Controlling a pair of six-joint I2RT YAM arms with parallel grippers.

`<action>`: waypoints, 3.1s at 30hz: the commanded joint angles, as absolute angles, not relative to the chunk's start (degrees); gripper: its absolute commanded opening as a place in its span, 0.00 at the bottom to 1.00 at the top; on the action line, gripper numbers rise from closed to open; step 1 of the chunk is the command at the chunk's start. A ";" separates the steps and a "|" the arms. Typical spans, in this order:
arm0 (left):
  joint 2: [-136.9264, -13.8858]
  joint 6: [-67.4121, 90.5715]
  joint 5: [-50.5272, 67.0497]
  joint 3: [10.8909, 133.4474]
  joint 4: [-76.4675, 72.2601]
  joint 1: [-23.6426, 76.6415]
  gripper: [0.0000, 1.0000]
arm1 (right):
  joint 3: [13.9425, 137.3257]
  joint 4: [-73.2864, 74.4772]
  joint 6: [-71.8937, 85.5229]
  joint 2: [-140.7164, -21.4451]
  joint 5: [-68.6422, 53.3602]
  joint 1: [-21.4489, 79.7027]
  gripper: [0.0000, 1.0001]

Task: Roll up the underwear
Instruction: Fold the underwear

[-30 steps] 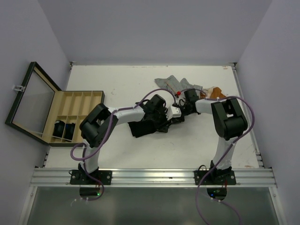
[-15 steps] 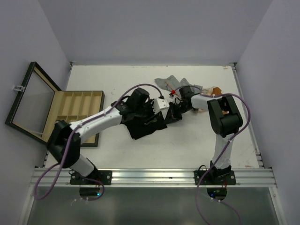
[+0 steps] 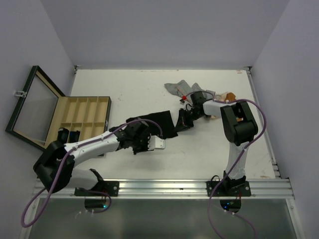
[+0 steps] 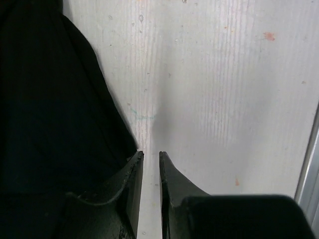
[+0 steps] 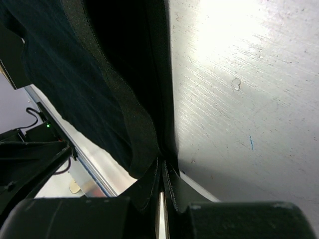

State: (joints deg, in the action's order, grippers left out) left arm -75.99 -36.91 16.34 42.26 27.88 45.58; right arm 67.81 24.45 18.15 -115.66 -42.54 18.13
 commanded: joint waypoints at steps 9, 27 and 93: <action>-84.28 -38.32 10.29 43.15 20.04 46.32 0.29 | 66.62 28.56 15.21 -119.35 -34.01 18.90 0.08; -87.62 -38.93 5.89 41.40 16.08 46.05 0.29 | 66.62 28.83 14.68 -119.27 -33.75 18.81 0.08; -109.34 -1.49 41.76 61.08 12.48 8.00 0.38 | 81.48 20.48 14.69 -125.51 -33.23 21.71 0.27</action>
State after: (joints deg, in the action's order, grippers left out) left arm -108.81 -2.04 44.07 61.71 13.02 8.71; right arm 83.83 19.05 18.57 -125.19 -40.38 21.63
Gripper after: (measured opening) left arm 0.380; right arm 0.277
